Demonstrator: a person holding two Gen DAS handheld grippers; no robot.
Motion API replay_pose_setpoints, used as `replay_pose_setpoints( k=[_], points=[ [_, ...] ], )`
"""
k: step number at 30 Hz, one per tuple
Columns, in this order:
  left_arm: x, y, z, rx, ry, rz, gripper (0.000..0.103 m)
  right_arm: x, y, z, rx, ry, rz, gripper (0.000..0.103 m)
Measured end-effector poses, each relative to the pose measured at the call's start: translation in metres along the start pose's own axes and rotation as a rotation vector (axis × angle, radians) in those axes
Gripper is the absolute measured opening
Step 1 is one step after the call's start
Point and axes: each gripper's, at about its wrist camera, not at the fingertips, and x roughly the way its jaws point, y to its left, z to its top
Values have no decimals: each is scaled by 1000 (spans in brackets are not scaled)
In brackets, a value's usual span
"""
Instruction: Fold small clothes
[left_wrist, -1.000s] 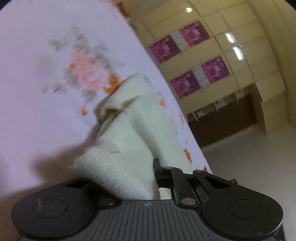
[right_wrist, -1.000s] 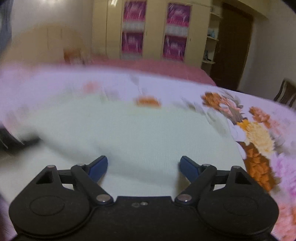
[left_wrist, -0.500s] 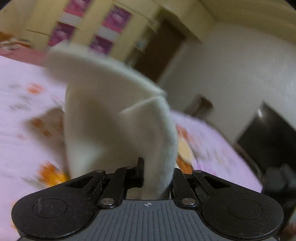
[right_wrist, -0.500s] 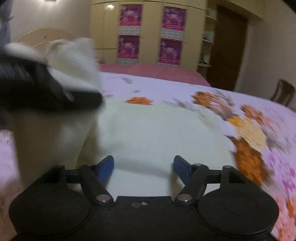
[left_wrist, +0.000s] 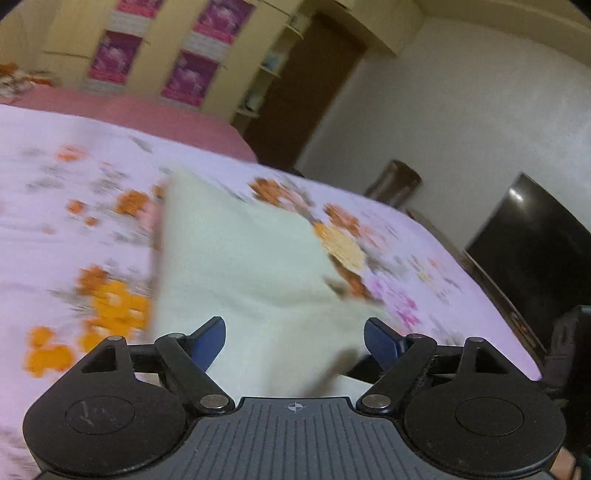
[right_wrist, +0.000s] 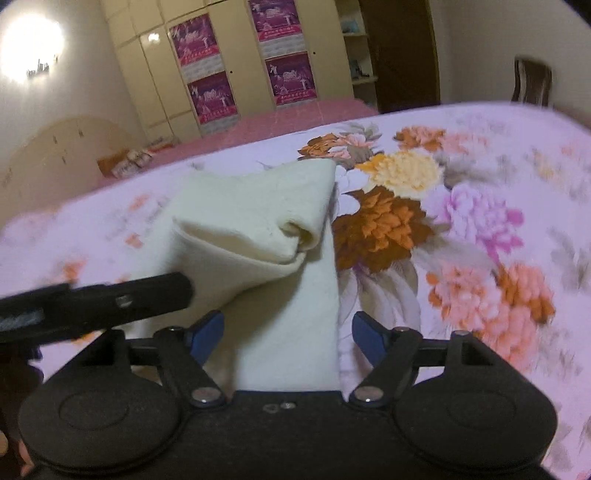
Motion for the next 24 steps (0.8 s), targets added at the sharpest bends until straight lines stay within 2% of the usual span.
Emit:
replay_pose_setpoints(
  k=[3,4,8,11,13,17,18,20,21,23,24],
  points=[
    [-15,32,5,-108,-59,97,82,-4,-2,3,49,12,44,80],
    [-16,39,5,-112,-55,132,82,-6,-3,4,70,8,48,81],
    [7,47,-4,-34,31,193,82,7,-6,8,173,42,99,83],
    [17,37,-16,6,82,188,82,7,-6,10,241,45,150,83],
    [24,27,-21,60,88,185,82,6,-6,6,267,52,173,89],
    [31,18,-22,62,105,149,82,3,-6,-4,335,94,229,90],
    [32,16,-22,62,106,142,82,2,-5,-6,334,86,225,93],
    [29,17,-22,46,103,133,82,11,-1,-5,298,88,180,92],
    [28,17,-22,37,102,129,82,18,0,-4,290,87,161,86],
    [26,20,-21,12,98,118,82,29,0,-2,289,78,146,62],
    [27,23,-19,0,97,114,82,34,1,0,272,77,128,38]
  ],
)
